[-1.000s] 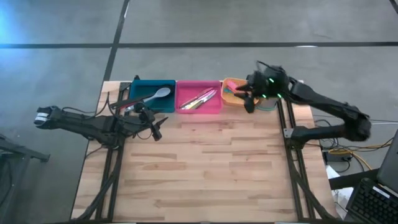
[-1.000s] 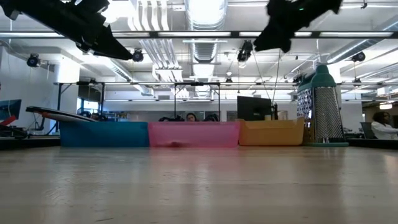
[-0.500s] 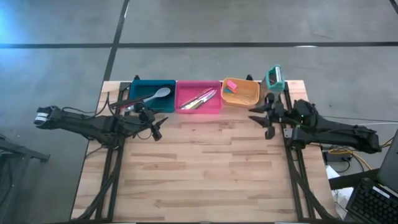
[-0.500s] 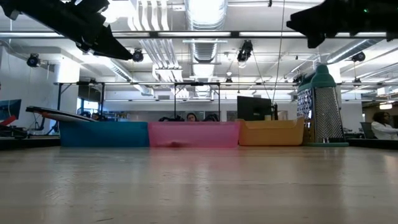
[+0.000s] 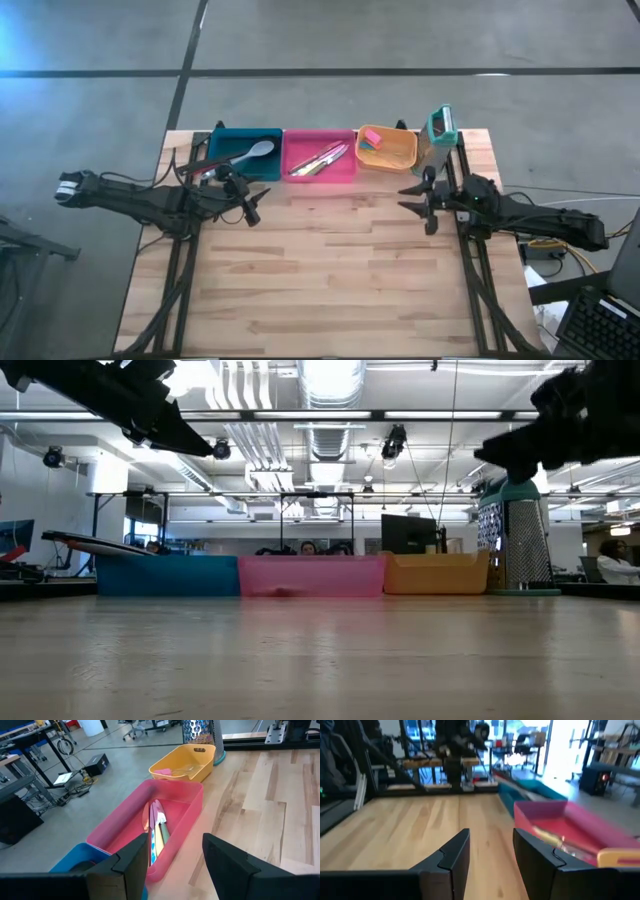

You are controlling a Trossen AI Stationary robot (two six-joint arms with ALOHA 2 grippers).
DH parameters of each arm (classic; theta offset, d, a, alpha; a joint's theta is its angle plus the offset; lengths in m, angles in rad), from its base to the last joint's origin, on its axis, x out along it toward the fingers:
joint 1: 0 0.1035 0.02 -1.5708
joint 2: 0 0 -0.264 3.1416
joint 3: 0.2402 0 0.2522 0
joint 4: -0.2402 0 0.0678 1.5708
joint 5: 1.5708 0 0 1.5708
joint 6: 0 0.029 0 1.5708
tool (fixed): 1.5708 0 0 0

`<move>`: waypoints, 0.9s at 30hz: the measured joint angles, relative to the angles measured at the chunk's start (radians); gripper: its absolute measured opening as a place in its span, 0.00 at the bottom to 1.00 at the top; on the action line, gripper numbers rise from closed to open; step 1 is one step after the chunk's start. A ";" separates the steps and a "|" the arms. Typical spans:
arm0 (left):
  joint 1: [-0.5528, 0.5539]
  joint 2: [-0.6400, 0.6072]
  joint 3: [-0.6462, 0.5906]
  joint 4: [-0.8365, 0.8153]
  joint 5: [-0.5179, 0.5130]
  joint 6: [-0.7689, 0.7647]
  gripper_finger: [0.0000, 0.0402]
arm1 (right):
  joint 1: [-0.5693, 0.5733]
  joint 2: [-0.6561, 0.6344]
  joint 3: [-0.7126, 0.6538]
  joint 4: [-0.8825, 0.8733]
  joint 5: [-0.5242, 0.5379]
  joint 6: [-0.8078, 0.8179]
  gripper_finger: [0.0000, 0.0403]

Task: Pick & Place Kitchen Items
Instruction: Return to Home Position

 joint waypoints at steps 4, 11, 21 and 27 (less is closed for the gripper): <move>0.000 0.000 0.000 0.000 0.000 0.000 0.47 | 0.000 0.001 -0.058 -0.001 0.000 0.001 0.36; 0.000 0.000 0.000 0.000 -0.001 0.000 0.47 | 0.000 0.002 -0.104 -0.131 0.001 -0.002 0.33; 0.000 0.000 0.000 0.000 -0.004 0.000 0.47 | 0.000 0.011 -0.103 -0.130 0.001 0.000 0.29; 0.000 0.000 0.000 0.000 -0.004 0.000 0.47 | 0.000 0.014 -0.103 -0.130 0.000 0.001 0.27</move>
